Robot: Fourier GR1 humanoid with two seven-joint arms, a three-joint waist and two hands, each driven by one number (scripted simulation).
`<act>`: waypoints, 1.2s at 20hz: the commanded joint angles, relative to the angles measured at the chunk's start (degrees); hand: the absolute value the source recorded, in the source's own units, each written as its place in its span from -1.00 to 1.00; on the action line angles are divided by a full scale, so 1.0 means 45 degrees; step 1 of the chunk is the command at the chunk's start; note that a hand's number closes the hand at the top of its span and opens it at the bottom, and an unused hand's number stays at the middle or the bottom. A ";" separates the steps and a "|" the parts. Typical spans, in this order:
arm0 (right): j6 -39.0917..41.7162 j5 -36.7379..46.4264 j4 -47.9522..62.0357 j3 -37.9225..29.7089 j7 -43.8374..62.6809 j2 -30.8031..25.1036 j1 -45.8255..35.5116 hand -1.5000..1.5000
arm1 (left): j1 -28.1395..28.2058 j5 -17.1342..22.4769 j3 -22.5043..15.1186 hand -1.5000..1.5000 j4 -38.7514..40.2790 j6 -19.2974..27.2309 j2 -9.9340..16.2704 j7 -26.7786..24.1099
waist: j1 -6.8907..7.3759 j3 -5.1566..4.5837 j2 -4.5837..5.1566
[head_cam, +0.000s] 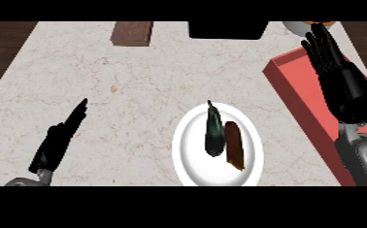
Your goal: Pick the eggplant from the plate and place it in the cardboard box
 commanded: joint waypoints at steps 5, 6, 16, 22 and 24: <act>-0.0026 -0.1492 0.1418 0.0097 0.2175 0.1516 -0.0247 -1.00 | -0.0681 0.2284 0.2167 0.00 -0.2041 0.0059 -0.0480 0.0632 | -0.0147 -0.0104 -0.0158; -0.0154 -0.1543 0.1397 0.0361 0.2486 0.1780 0.0056 -1.00 | -0.0314 0.2745 0.2399 0.00 -0.2883 0.0161 -0.0647 0.0566 | 0.0007 -0.0100 -0.0221; -0.3080 0.3662 -0.2157 0.1964 -0.1032 0.1625 0.2829 -1.00 | 0.0398 0.3703 0.3355 0.00 -0.3803 -0.0487 -0.0360 0.1615 | -0.0450 -0.0116 -0.0219; -0.0563 0.5707 -0.1722 0.3468 0.4258 -0.1681 0.1167 -1.00 | 0.0118 0.3824 0.3243 0.00 -0.3745 -0.0412 -0.0283 0.2212 | -0.0255 -0.0192 -0.0220; 0.0415 0.5906 -0.2163 0.4042 0.6118 -0.2016 0.0362 -1.00 | -0.0097 0.3675 0.3113 0.00 -0.3930 -0.0350 -0.0412 0.2115 | -0.0226 -0.0193 -0.0243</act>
